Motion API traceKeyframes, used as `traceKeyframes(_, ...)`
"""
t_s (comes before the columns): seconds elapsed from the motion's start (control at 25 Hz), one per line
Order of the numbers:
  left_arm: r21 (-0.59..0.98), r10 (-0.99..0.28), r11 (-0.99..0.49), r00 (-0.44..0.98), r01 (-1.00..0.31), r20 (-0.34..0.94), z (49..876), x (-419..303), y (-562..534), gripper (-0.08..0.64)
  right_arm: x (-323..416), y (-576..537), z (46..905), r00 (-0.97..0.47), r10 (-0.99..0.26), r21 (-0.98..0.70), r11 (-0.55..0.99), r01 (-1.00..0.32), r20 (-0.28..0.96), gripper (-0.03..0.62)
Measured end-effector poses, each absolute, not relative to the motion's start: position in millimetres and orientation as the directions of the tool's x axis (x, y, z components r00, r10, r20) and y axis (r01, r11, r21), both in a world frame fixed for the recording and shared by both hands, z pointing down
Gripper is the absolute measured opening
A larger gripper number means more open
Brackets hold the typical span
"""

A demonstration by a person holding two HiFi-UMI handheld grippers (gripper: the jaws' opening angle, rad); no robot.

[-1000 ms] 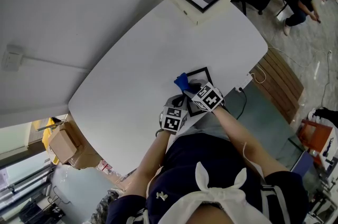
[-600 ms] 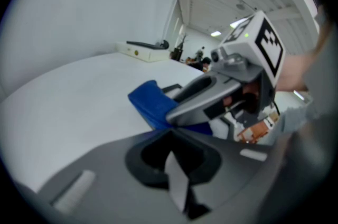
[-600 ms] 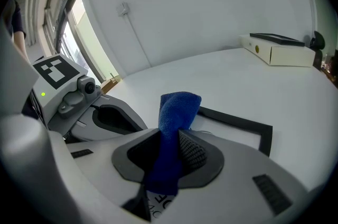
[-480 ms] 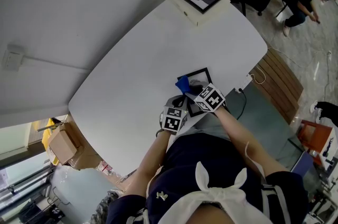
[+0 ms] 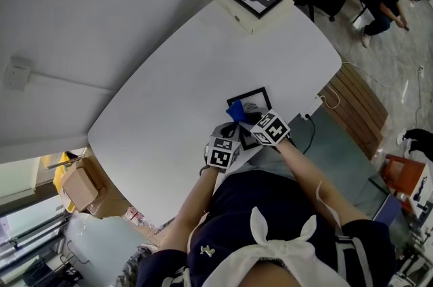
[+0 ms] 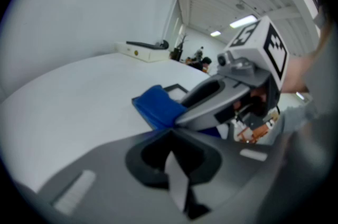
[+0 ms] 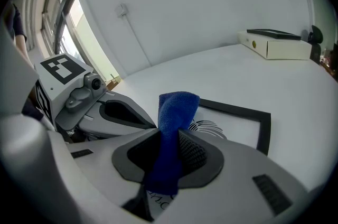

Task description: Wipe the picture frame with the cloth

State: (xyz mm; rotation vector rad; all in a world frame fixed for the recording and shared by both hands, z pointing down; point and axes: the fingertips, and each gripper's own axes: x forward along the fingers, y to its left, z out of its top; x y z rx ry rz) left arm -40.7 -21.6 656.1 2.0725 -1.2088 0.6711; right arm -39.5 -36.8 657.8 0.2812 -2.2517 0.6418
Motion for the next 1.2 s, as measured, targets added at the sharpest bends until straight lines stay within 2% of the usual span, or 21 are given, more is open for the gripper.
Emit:
traceKeyframes(0.56, 0.262, -0.563, -0.374, 0.442, -0.89, 0.698, 657, -41, -22, 0.005, -32, -27, 659, -0.667, 0.01, -0.373, 0.835, -0.405, 0.745, 0.092)
traceKeyframes(0.84, 0.261, -0.561, -0.376, 0.442, -0.889, 0.7, 657, -41, -22, 0.005, -33, -25, 661, -0.623, -0.04, -0.255, 0.89, -0.377, 0.781, 0.092)
traceKeyframes(1.2, 0.254, -0.558, -0.385, 0.443, -0.887, 0.702, 658, -41, -21, 0.005, -27, -29, 660, -0.595, -0.075, -0.197, 0.905, -0.378, 0.8, 0.092)
